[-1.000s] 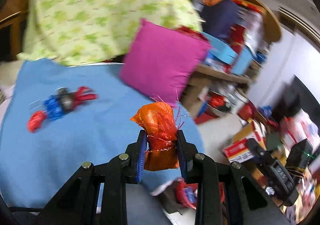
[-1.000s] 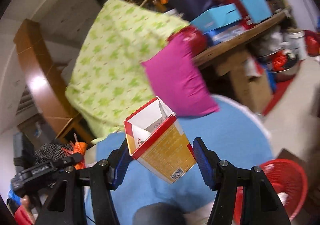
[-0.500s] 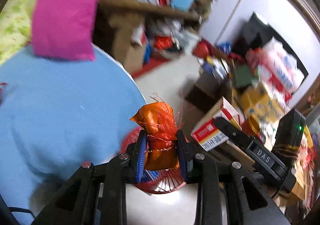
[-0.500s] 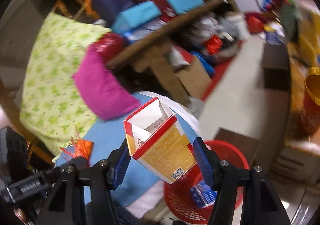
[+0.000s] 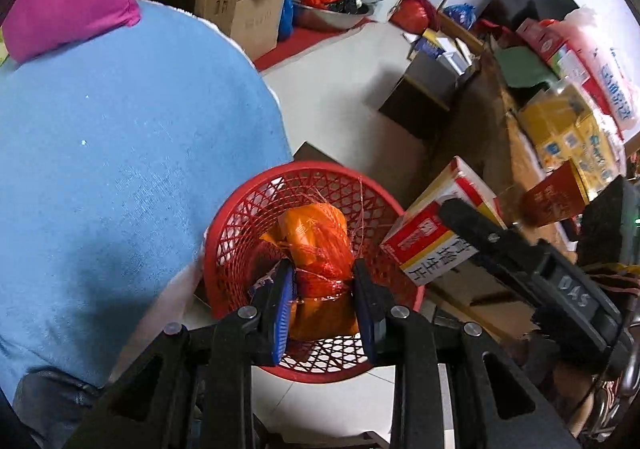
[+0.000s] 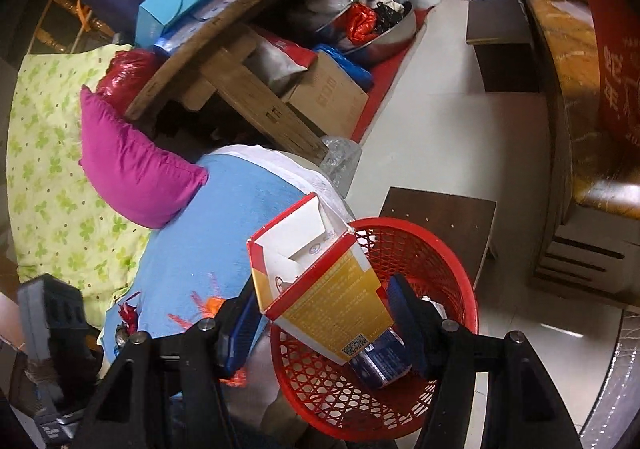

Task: Collect trash
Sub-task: 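Carry the box and orange bag to the red basket and release both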

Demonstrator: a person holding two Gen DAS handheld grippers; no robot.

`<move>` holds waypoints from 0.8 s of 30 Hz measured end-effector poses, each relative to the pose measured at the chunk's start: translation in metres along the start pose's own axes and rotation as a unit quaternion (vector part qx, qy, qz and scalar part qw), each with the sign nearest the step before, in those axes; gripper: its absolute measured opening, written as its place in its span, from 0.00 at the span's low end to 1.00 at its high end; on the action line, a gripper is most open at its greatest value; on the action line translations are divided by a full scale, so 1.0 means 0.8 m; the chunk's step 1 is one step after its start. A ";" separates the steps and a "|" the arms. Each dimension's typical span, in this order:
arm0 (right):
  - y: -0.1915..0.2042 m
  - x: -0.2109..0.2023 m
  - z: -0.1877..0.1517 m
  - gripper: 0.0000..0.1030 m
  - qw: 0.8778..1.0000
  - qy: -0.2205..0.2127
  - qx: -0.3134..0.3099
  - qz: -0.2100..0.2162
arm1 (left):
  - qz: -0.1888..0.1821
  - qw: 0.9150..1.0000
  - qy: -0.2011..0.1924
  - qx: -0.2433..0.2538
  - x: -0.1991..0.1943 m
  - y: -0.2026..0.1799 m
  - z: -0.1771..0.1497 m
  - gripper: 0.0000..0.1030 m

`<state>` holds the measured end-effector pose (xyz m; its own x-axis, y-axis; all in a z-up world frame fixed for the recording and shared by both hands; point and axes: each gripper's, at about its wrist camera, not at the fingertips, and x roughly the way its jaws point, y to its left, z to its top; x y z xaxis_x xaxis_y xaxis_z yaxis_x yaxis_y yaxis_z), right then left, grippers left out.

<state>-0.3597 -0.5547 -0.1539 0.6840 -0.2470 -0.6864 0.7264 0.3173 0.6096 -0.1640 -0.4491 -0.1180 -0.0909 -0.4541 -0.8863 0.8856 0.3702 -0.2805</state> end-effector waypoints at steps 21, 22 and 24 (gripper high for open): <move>-0.002 0.011 0.005 0.79 0.999 0.006 0.028 -0.014 | 0.031 1.000 0.001 -0.001 -0.020 0.020 -0.024 0.67; 0.003 0.007 0.006 0.79 1.000 0.002 0.024 -0.010 | 0.035 0.999 -0.010 -0.003 -0.030 0.023 -0.025 0.67; 0.017 -0.002 0.010 0.79 1.000 -0.014 0.013 0.002 | 0.041 0.998 -0.053 -0.018 -0.071 0.034 -0.032 0.67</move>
<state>-0.3509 -0.5573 -0.1413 0.6883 -0.2709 -0.6730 0.7248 0.2950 0.6226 -0.1464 -0.3921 -0.0847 0.0308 -0.5035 -0.8634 0.8713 0.4369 -0.2237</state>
